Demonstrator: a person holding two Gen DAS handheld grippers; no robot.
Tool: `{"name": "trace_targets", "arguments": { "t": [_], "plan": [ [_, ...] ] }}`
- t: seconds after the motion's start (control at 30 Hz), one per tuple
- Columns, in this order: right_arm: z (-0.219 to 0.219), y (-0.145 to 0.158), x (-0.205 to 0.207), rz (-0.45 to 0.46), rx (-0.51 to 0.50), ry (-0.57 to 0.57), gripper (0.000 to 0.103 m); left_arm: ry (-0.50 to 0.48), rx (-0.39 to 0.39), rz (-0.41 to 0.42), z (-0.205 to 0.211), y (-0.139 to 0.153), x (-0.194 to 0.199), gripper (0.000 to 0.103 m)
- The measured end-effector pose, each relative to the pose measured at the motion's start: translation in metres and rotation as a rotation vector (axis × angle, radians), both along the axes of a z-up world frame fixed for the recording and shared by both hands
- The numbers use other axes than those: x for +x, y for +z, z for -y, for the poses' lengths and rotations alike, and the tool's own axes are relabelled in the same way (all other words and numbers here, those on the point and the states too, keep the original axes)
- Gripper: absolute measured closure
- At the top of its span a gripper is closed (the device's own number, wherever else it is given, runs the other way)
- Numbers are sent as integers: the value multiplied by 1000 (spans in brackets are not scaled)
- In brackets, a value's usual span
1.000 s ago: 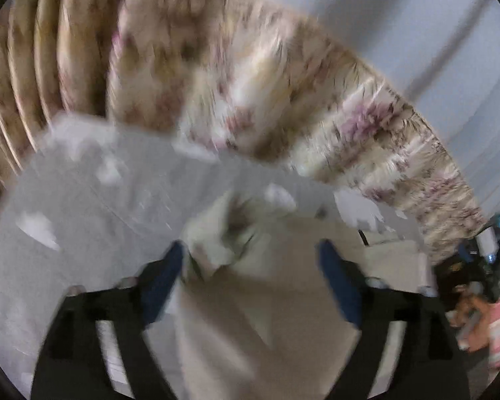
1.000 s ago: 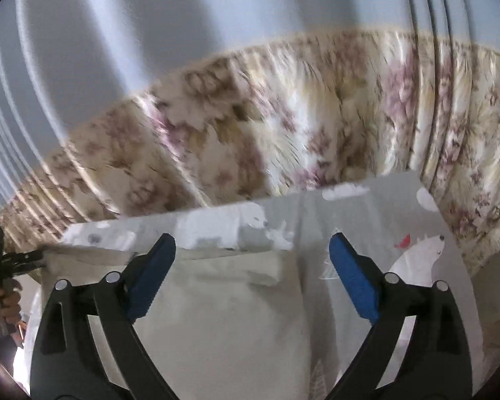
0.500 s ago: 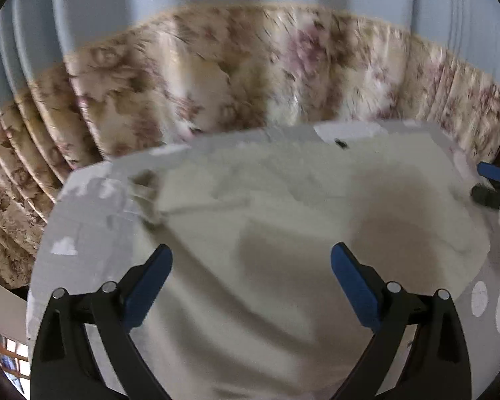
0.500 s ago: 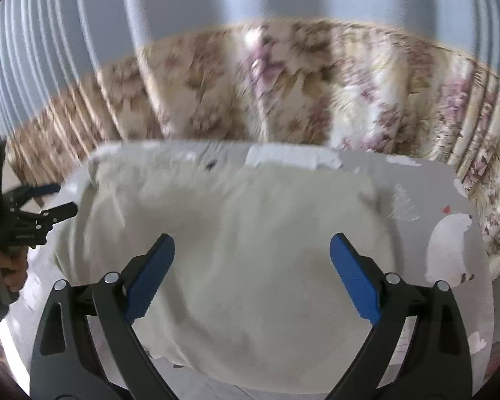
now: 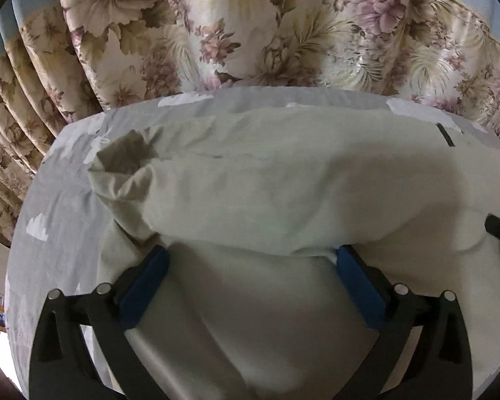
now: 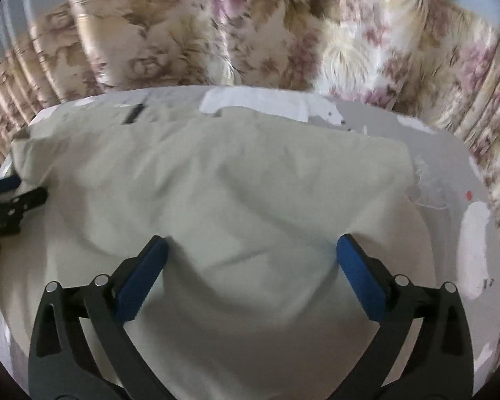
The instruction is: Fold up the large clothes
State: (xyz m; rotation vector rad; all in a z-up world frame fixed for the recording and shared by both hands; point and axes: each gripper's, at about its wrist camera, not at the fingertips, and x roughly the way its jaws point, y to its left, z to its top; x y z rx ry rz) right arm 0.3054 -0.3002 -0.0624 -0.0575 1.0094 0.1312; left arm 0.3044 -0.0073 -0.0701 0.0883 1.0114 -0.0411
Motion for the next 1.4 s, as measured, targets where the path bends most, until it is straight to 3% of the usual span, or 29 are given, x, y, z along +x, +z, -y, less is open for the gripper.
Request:
{"name": "trace_targets", "arguments": {
  "t": [0.2, 0.4, 0.53, 0.83, 0.93, 1.1, 1.4],
  "plan": [
    [21, -7, 28, -8, 47, -60, 3, -21, -8, 47, -13, -3, 6, 1],
    [32, -5, 28, 25, 54, -117, 3, -16, -8, 106, -17, -2, 2, 1],
    [57, 0, 21, 44, 0, -247, 3, 5, -17, 125, -21, 3, -4, 1],
    [98, 21, -49, 89, 63, -221, 3, 43, -103, 185, -34, 38, -50, 1],
    [100, 28, -77, 106, 47, -198, 3, 37, -86, 204, -31, 48, -70, 1],
    [94, 39, -115, 151, -17, -159, 3, 56, -72, 223, -21, 52, -97, 1],
    [103, 40, -147, 160, -19, -172, 3, 4, -103, 217, 10, 53, -135, 1]
  ]
}}
